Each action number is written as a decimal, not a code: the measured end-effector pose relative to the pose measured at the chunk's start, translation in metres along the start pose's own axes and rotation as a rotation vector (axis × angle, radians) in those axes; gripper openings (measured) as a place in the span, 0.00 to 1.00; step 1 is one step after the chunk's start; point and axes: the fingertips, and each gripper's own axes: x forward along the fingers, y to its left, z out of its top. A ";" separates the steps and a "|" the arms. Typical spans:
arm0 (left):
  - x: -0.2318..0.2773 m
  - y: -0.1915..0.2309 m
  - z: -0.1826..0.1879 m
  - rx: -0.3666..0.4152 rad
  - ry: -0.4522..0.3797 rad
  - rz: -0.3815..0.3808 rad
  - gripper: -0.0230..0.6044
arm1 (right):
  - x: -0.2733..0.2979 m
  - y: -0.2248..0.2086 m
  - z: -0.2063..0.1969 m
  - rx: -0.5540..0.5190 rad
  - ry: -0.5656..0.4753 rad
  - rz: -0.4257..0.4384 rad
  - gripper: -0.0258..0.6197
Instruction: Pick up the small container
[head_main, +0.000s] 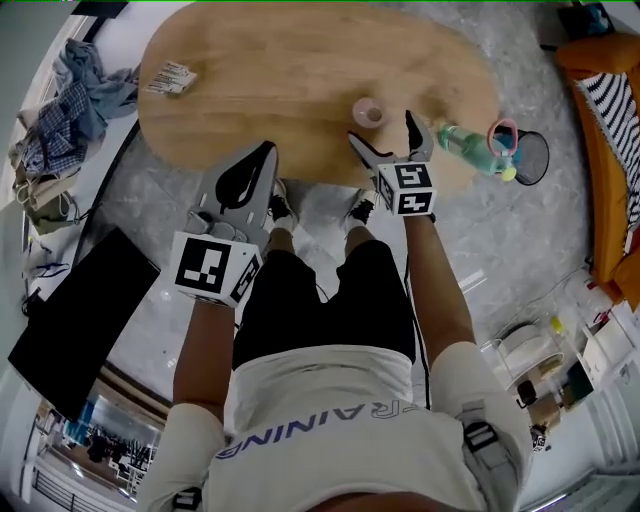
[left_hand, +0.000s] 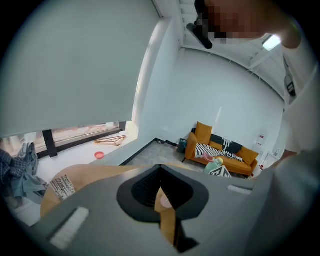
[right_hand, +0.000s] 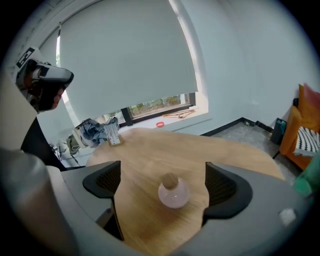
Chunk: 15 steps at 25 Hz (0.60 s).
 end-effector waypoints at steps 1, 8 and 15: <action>0.005 0.001 -0.006 -0.004 0.006 -0.003 0.04 | 0.011 -0.004 -0.009 0.003 0.010 -0.004 0.87; 0.026 0.002 -0.046 -0.004 0.055 -0.047 0.04 | 0.066 -0.023 -0.056 0.008 0.051 -0.040 0.87; 0.026 0.017 -0.070 -0.021 0.104 -0.045 0.04 | 0.096 -0.031 -0.070 -0.005 0.073 -0.071 0.82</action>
